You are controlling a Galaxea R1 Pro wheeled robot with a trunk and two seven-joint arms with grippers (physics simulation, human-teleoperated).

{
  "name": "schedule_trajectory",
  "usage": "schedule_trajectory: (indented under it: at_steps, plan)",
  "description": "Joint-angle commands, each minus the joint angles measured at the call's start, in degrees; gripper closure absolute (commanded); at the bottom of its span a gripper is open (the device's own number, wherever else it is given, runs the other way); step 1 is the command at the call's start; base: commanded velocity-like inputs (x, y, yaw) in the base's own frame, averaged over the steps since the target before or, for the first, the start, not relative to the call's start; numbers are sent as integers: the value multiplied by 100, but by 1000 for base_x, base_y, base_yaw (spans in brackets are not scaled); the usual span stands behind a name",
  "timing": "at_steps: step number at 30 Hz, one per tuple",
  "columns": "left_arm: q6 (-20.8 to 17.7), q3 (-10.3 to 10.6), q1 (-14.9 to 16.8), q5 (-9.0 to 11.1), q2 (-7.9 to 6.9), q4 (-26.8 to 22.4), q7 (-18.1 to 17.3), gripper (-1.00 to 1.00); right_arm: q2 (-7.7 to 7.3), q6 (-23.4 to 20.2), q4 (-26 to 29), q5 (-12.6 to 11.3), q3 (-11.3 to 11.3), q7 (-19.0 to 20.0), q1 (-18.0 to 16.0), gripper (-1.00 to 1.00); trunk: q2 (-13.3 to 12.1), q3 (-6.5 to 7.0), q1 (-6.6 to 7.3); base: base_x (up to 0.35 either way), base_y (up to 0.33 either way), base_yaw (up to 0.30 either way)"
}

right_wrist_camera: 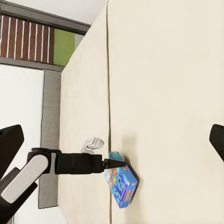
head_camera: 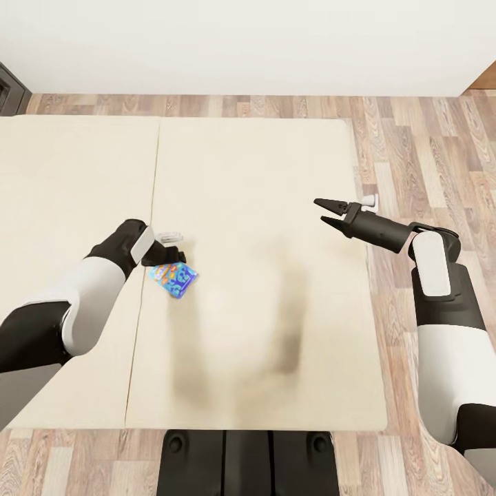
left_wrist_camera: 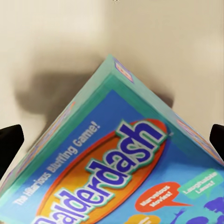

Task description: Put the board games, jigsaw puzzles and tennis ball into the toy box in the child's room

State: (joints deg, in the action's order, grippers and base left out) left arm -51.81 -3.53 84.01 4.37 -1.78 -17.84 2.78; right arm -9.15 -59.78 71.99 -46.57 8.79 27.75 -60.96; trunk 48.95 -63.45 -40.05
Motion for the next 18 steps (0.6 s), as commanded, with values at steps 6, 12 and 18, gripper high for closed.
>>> schedule_trajectory:
  at_steps: [6, 12, 18]
  plan:
    - [-40, -25, -14, 25, 3, -5, 37, -100, 1, -22, -1, 46, 9, 55, -4, -100, 4, -3, -1, 0, 0, 0]
    - [-313, -33, -16, 21, 78, 9, 30, -100, 1, -22, -1, 43, 10, 55, -4, -100, 4, -3, -1, 0, 0, 0]
    - [-584, -30, -16, 21, 165, 16, 29, -100, 1, -22, -1, 42, 23, 55, -4, -100, 4, -3, -1, 0, 0, 0]
